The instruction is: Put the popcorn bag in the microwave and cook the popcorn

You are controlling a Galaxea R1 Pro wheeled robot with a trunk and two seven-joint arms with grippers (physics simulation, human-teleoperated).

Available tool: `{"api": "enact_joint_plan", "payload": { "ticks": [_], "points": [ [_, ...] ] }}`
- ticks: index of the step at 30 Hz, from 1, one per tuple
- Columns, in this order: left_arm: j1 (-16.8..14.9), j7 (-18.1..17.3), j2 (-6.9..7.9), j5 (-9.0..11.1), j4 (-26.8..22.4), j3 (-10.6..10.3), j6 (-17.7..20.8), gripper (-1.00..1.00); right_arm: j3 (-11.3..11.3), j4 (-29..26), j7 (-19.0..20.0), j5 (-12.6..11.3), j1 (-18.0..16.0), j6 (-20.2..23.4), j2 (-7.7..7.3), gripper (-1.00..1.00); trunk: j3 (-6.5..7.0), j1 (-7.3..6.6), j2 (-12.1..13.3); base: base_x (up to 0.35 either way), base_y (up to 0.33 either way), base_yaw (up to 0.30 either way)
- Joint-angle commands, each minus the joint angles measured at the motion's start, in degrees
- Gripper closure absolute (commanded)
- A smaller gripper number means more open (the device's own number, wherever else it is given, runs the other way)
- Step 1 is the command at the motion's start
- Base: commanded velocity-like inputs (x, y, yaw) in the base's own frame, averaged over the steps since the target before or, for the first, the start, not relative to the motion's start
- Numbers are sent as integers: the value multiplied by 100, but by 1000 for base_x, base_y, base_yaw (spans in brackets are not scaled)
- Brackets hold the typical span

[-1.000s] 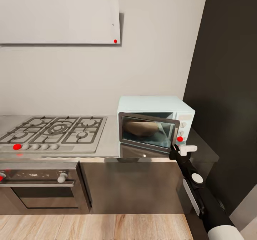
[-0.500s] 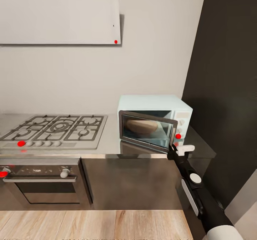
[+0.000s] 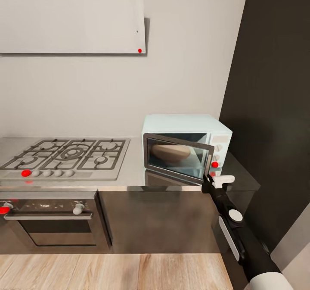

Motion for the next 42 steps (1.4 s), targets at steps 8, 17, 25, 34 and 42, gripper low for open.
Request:
{"api": "enact_joint_plan", "payload": {
  "ticks": [8, 17, 25, 34, 42],
  "points": [
    [-2, 8, -1, 0, -3, 17, 2, -100, -382, 82, -52, -10, -3, -21, -6, 100, -7, 0, -3, -115, 10, 0],
    [-1, 8, -1, 0, -3, 17, 2, -100, -382, 82, -52, -10, -3, -27, -6, 100, -7, 0, -3, -3, 0, 0],
    [-2, 8, -1, 0, -3, 17, 2, -100, -382, 82, -48, -10, -3, -179, -6, -100, -7, 0, -3, 0, 0, 0],
    [-1, 12, -1, 0, -3, 17, 2, -100, -382, 82, -47, -10, -3, -175, -6, -100, -7, 0, -3, 0, -42, 0],
    [-1, 14, -1, 0, -3, 17, 2, -100, -382, 82, -45, -9, -3, -181, -6, -100, -7, 0, -3, 0, -284, 0]
  ]
}}
